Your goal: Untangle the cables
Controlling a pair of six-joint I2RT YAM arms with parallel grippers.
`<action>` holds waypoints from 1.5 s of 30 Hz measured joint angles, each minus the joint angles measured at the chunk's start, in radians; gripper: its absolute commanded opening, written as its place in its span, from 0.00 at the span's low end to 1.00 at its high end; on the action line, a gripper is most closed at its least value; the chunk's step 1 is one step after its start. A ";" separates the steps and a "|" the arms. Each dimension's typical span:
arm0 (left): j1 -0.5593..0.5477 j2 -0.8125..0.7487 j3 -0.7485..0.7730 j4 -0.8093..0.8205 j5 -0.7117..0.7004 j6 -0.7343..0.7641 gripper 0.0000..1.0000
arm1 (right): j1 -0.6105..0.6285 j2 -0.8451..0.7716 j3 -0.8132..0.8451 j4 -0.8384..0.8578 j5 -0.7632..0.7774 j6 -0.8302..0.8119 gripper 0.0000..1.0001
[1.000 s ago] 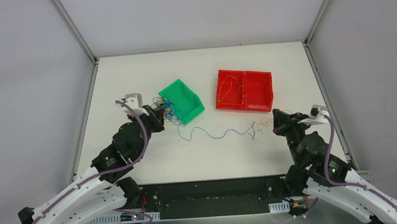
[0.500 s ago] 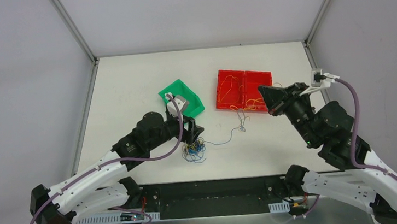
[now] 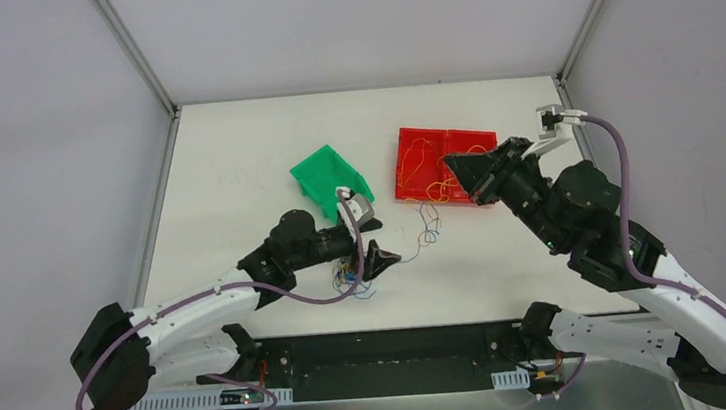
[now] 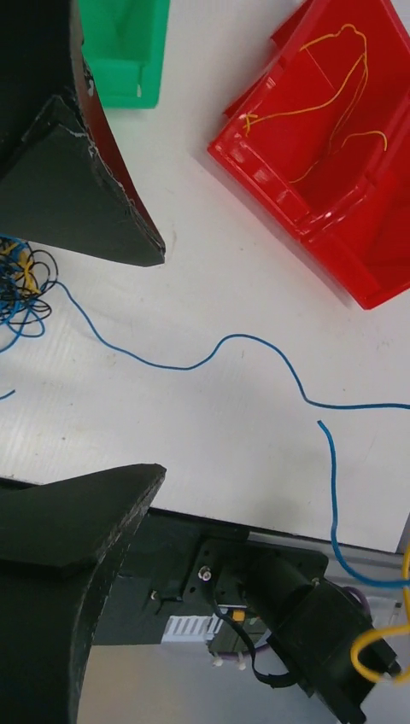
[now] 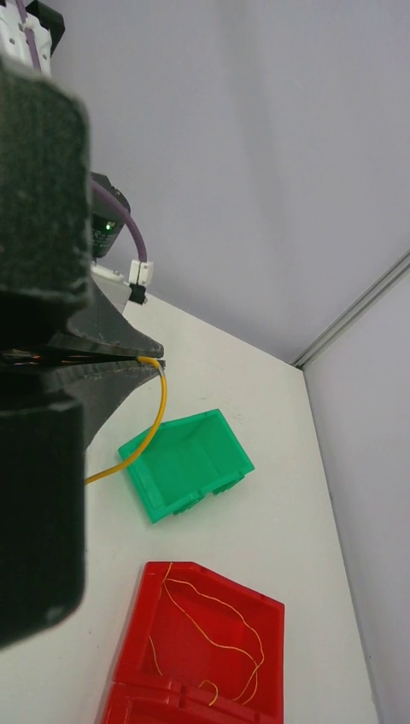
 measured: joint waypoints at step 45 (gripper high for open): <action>0.191 0.032 0.004 -0.125 -0.877 -0.368 0.00 | 0.002 -0.311 -0.130 0.116 0.566 -0.224 0.00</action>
